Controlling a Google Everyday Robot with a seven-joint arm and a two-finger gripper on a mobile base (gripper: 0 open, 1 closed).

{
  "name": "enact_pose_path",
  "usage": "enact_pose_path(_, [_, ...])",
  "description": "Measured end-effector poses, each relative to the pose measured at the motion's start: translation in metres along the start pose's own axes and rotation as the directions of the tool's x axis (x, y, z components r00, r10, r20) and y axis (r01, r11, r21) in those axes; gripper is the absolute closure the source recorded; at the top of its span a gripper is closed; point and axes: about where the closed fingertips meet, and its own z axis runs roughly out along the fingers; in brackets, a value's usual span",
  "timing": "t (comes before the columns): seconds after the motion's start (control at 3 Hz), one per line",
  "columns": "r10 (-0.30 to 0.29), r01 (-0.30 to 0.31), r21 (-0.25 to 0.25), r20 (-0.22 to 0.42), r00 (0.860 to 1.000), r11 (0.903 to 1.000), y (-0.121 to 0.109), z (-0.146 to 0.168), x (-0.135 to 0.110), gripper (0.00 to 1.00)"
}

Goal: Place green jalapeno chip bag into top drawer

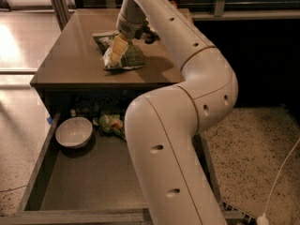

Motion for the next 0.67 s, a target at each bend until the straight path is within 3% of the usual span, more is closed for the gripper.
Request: enact_pose_path(0.67, [-0.047, 0.046, -0.066, -0.014, 0.999, 0.9968, 0.016, 0.024, 0.002, 0.00])
